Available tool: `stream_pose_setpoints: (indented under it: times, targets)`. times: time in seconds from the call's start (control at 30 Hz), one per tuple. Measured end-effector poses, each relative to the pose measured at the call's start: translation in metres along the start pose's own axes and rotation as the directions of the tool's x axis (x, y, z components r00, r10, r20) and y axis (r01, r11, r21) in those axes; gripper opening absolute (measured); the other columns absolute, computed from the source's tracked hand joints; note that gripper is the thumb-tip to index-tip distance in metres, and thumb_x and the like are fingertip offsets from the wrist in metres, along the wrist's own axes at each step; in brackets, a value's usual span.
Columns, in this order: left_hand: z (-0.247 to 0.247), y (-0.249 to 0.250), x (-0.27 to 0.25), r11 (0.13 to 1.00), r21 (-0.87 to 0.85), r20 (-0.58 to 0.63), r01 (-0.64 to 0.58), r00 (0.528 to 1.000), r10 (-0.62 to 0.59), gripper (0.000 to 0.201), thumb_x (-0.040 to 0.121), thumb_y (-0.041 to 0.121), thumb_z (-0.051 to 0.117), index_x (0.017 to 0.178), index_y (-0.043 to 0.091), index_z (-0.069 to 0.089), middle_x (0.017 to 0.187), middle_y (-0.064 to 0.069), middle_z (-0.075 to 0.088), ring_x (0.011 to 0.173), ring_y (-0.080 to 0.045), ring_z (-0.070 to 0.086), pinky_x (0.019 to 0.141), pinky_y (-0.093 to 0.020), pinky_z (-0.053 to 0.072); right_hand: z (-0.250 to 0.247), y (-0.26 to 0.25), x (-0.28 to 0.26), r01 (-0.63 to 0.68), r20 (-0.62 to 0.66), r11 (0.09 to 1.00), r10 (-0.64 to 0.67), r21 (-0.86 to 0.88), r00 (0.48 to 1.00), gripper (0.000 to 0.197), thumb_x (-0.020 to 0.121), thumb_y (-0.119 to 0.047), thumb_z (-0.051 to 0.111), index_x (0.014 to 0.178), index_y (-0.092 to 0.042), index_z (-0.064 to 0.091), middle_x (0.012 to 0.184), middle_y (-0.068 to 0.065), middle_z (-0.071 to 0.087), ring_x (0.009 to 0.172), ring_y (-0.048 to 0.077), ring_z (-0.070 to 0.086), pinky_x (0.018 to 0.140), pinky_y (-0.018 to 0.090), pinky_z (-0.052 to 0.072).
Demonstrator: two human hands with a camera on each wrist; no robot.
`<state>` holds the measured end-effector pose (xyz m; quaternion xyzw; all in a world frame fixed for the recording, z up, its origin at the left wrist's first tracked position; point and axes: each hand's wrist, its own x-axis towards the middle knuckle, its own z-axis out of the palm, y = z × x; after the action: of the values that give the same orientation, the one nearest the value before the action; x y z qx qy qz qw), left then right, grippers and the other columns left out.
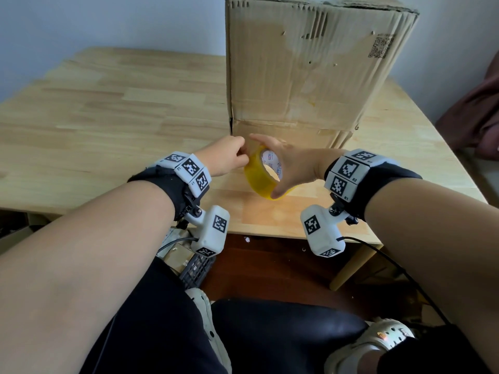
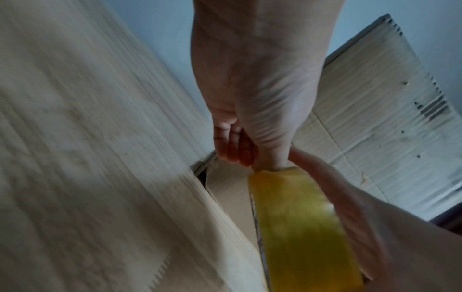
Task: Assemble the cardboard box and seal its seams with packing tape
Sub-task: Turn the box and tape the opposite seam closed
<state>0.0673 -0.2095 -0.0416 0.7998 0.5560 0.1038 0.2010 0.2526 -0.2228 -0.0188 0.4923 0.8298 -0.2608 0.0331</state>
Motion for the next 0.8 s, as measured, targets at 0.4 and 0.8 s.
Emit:
stream_pose_setpoints:
  times: [0.4, 0.8]
  targets:
    - [-0.003, 0.006, 0.0, 0.99, -0.09, -0.127, -0.104, 0.988, 0.093, 0.005, 0.086, 0.011, 0.054, 0.081, 0.009, 0.055, 0.078, -0.001, 0.056, 0.074, -0.019, 0.052, 0.065, -0.027, 0.041, 0.001, 0.0, 0.001, -0.114, 0.028, 0.985, 0.111, 0.131, 0.993, 0.091, 0.067, -0.044, 0.08, 0.138, -0.034, 0.024, 0.132, 0.002, 0.038, 0.115, 0.024, 0.046, 0.094, 0.045, 0.048]
    - [-0.005, -0.003, -0.003, 0.879, -0.476, -0.091, -0.006, 0.995, -0.042, 0.022, 0.086, 0.019, 0.068, 0.099, 0.01, 0.052, 0.075, -0.003, 0.066, 0.069, -0.012, 0.063, 0.071, -0.026, 0.054, -0.001, -0.008, -0.001, -0.099, 0.05, 0.991, 0.095, 0.087, 0.994, 0.095, 0.065, -0.041, 0.083, 0.138, -0.031, 0.023, 0.13, 0.0, 0.038, 0.112, 0.024, 0.047, 0.094, 0.046, 0.048]
